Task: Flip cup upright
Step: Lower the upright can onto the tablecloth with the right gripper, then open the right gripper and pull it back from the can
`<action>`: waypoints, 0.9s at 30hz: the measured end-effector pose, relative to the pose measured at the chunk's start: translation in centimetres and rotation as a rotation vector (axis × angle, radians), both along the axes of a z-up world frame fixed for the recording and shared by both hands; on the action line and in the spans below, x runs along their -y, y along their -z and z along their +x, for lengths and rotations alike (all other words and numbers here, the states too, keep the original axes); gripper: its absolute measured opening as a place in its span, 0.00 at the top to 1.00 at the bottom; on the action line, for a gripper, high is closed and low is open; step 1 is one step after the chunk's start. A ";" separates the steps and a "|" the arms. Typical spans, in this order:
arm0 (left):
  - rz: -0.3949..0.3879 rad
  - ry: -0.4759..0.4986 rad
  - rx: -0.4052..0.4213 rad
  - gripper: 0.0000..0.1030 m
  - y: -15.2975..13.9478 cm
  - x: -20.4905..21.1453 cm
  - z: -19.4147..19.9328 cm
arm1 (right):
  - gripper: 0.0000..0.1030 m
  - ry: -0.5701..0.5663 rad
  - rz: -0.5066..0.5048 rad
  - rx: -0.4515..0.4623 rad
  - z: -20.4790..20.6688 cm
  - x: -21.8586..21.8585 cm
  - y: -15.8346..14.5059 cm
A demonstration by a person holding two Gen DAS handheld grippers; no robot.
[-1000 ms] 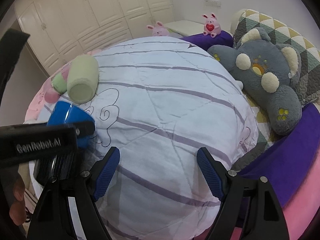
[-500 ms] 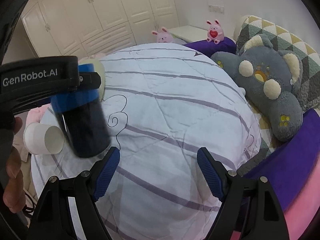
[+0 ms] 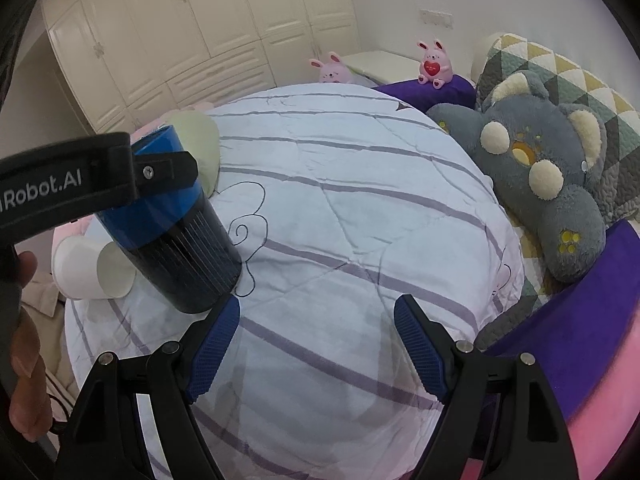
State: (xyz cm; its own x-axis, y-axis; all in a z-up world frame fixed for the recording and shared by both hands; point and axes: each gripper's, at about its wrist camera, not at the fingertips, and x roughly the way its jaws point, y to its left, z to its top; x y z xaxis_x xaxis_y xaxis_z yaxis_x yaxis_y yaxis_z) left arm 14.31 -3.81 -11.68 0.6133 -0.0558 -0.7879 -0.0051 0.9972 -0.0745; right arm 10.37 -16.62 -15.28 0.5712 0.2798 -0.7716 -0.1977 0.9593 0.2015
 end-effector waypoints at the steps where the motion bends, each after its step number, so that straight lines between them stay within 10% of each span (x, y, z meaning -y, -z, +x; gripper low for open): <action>1: -0.006 0.003 0.002 0.03 0.0 -0.1 -0.1 | 0.21 -0.002 0.000 0.001 -0.1 -0.1 -0.1; 27: 0.040 0.003 0.256 0.00 -7.2 -5.3 -11.7 | 0.22 0.008 -0.077 0.216 -6.3 -3.1 -7.2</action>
